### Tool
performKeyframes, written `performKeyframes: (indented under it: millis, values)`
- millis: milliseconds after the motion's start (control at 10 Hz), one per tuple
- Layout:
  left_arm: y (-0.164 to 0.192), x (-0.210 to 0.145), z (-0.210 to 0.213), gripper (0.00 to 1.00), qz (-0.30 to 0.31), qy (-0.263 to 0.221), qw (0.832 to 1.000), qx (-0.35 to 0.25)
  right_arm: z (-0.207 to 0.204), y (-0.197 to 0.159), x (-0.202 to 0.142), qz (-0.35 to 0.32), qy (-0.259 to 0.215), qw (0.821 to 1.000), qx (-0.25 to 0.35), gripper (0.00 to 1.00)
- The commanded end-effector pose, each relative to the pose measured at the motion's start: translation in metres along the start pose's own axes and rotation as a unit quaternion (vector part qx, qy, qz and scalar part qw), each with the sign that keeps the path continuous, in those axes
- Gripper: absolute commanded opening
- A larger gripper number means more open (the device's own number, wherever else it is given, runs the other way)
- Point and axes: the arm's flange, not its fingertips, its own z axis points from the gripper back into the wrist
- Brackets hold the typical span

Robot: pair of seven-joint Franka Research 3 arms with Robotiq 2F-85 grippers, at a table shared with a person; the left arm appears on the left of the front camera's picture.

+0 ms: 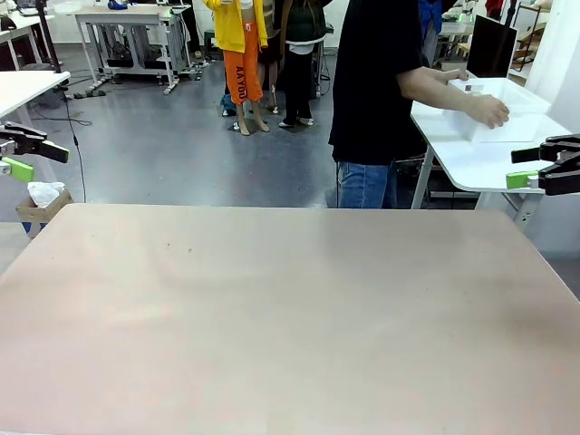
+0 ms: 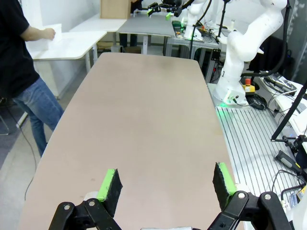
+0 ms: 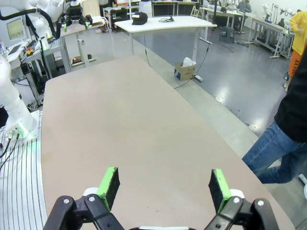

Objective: Stack the cups and store them in the basket.
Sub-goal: Place the stack of Reusable plastic cups into the Pantry Basket.

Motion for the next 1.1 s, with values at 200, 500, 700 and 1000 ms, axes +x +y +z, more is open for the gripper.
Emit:
performKeyframes:
  millis: [200,500,700,1000]
  values:
    - [-0.0024,0.0022,-0.0013,1.0,-0.001,-0.002,1.0,0.002,-0.0028,-0.0034,0.0013,0.005,-0.014,1.0,-0.002,1.0]
    - [-0.0024,0.0022,-0.0013,1.0,-0.001,-0.002,1.0,0.002,-0.0028,-0.0034,0.0013,0.005,-0.014,1.0,-0.002,1.0]
    - [-0.0024,0.0022,-0.0013,1.0,-0.001,-0.002,1.0,0.002,-0.0028,-0.0034,0.0013,0.005,-0.014,1.0,-0.002,1.0]
    - [-0.0024,0.0022,-0.0013,1.0,-0.001,-0.002,1.0,0.002,-0.0028,-0.0034,0.0013,0.005,-0.014,1.0,-0.002,1.0]
